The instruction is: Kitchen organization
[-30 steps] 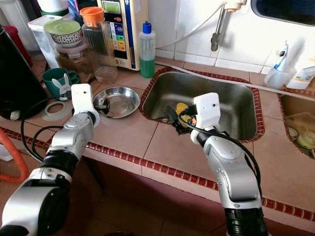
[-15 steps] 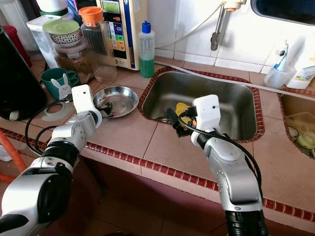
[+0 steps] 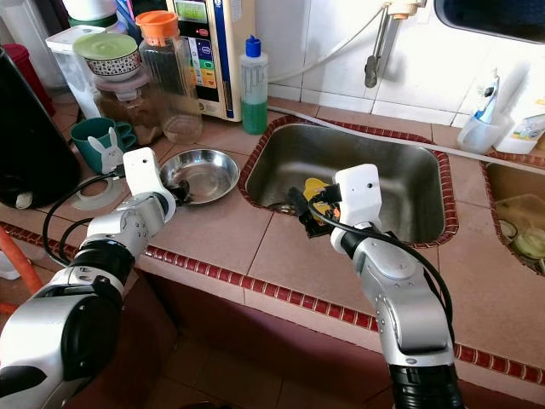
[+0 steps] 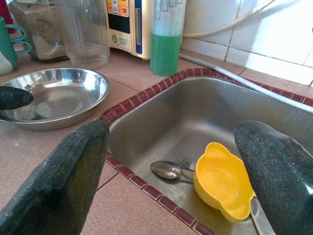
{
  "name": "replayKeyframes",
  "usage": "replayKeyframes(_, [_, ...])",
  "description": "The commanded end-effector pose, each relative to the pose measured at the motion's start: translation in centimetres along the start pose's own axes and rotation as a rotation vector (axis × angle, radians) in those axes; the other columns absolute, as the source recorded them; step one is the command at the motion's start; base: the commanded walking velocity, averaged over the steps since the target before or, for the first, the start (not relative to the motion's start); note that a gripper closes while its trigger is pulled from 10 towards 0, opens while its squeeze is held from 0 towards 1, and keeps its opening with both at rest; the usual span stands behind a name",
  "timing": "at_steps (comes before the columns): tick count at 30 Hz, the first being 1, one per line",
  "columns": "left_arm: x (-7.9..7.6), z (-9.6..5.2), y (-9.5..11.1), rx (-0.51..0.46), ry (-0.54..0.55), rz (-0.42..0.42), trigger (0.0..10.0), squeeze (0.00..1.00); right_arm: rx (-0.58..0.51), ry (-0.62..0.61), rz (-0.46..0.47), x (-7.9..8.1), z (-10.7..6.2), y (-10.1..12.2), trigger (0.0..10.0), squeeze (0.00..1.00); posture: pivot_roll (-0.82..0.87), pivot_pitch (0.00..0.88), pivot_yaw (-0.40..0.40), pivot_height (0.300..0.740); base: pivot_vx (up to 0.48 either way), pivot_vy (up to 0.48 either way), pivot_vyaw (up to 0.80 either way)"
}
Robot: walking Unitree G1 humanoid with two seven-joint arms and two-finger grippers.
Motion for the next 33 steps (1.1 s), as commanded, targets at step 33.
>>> replayKeyframes(33, [0.15,0.03,0.29,0.001,0.006,-0.022,0.0,0.00,-0.017,-0.005,-0.022,-0.31,0.09,0.74,10.0,0.00,0.01,0.008,0.051,0.740,0.000,0.000,0.00])
Point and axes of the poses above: a point about 5 cm out from each wrist's last joint towards the gripper, its own z axis pointing out of the wrist towards the gripper, its own y axis along the axis of the wrist's last joint, x = y × z, the point moved 4 cm from there along z, pointing out of the wrist towards the gripper, and after that the axes turned 10 degrees about -z, right-handed, at the moved point
